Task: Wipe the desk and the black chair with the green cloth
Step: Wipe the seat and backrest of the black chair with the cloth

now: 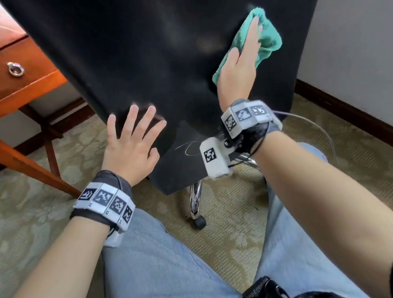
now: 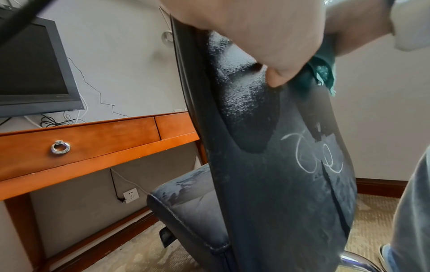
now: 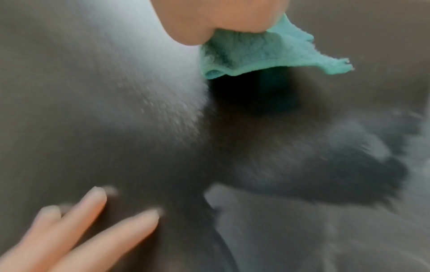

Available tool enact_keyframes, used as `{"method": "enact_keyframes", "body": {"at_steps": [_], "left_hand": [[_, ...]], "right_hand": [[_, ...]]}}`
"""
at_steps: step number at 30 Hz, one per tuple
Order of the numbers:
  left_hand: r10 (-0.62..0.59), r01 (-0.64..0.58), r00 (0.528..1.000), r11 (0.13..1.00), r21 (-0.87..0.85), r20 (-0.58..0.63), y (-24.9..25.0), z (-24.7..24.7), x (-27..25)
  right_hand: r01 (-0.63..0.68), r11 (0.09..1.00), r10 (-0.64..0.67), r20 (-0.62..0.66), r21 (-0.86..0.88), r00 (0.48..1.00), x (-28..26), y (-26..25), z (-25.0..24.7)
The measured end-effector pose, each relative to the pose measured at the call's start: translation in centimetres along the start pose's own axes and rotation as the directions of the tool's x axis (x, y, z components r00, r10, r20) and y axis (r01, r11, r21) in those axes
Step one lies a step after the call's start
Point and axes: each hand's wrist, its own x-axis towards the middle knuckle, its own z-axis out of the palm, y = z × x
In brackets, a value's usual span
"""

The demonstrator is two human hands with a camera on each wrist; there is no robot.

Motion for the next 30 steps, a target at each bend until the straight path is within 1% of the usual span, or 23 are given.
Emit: {"method": "enact_keyframes", "body": {"at_steps": [2,4,6,8,9,10,11,13,15,16,18,20,22,24,26,27,30], "left_hand": [[-0.005,0.005,1.000,1.000,0.003,0.002,0.0,0.2,-0.1],[-0.023,0.023,1.000,1.000,-0.007,0.011,0.2,0.3,-0.2],[-0.037,0.038,0.999,0.999,-0.020,0.017,0.3,0.1,-0.2],[-0.041,0.042,0.999,0.999,-0.030,0.024,0.3,-0.1,-0.4],[-0.036,0.037,0.999,0.999,-0.031,0.028,0.2,-0.2,-0.5],[-0.030,0.030,0.999,0.999,-0.029,0.032,0.0,-0.3,-0.5],[-0.022,0.023,0.999,0.999,-0.027,0.035,-0.1,-0.3,-0.5],[-0.009,0.010,0.999,1.000,-0.017,0.040,-0.5,-0.3,-0.5],[-0.004,0.004,0.999,1.000,-0.007,0.043,-0.5,-0.3,-0.6],[-0.004,0.005,0.999,1.000,-0.005,0.041,-0.4,-0.3,-0.6],[-0.014,0.014,0.999,1.000,-0.008,0.029,-0.2,-0.3,-0.6],[-0.028,0.028,0.999,0.999,-0.017,0.020,-0.1,-0.4,-0.5],[-0.031,0.032,0.999,0.999,-0.021,0.020,-0.1,-0.3,-0.5],[-0.022,0.022,0.999,1.000,-0.013,0.025,-0.3,-0.2,-0.5],[-0.014,0.015,0.999,1.000,-0.004,0.033,-0.6,-0.2,-0.5],[-0.017,0.017,0.999,1.000,-0.001,0.037,-0.7,-0.3,-0.5],[-0.042,0.042,0.998,0.999,0.001,0.057,-0.5,-0.5,-0.7]], "right_hand": [[-0.028,0.999,0.031,0.046,-0.045,0.998,-2.1,2.0,-0.1],[-0.109,0.989,0.119,0.093,-0.104,0.989,-4.2,4.7,-0.3],[-0.239,0.958,0.261,0.138,-0.157,0.955,-6.0,7.0,-0.9],[-0.359,0.912,0.393,0.172,-0.199,0.903,-7.0,8.2,-1.8],[-0.401,0.894,0.435,0.169,-0.199,0.885,-7.1,8.2,-2.1],[-0.427,0.885,0.455,0.153,-0.186,0.877,-6.9,7.8,-2.4],[-0.434,0.885,0.456,0.125,-0.166,0.881,-6.6,7.2,-2.6],[-0.396,0.915,0.400,0.045,-0.074,0.915,-5.2,5.1,-2.7],[-0.283,0.959,0.284,-0.020,0.030,0.959,-3.0,2.2,-2.4],[-0.210,0.976,0.212,-0.037,0.054,0.977,-1.8,0.9,-1.9],[-0.091,0.993,0.094,-0.034,0.081,0.995,0.0,-1.3,-0.7],[-0.003,1.000,0.004,-0.015,0.029,1.000,0.5,-2.3,0.1],[0.059,0.997,-0.058,0.021,-0.051,0.998,-0.5,-1.4,0.1],[0.054,0.995,-0.044,0.125,-0.078,0.991,-2.6,0.9,-0.7],[0.023,0.988,0.014,0.232,-0.155,0.973,-5.0,3.5,-1.8],[-0.005,0.979,0.060,0.265,-0.205,0.962,-5.9,4.6,-2.3],[-0.174,0.958,0.238,0.293,-0.226,0.926,-6.2,5.9,-3.9]]}}
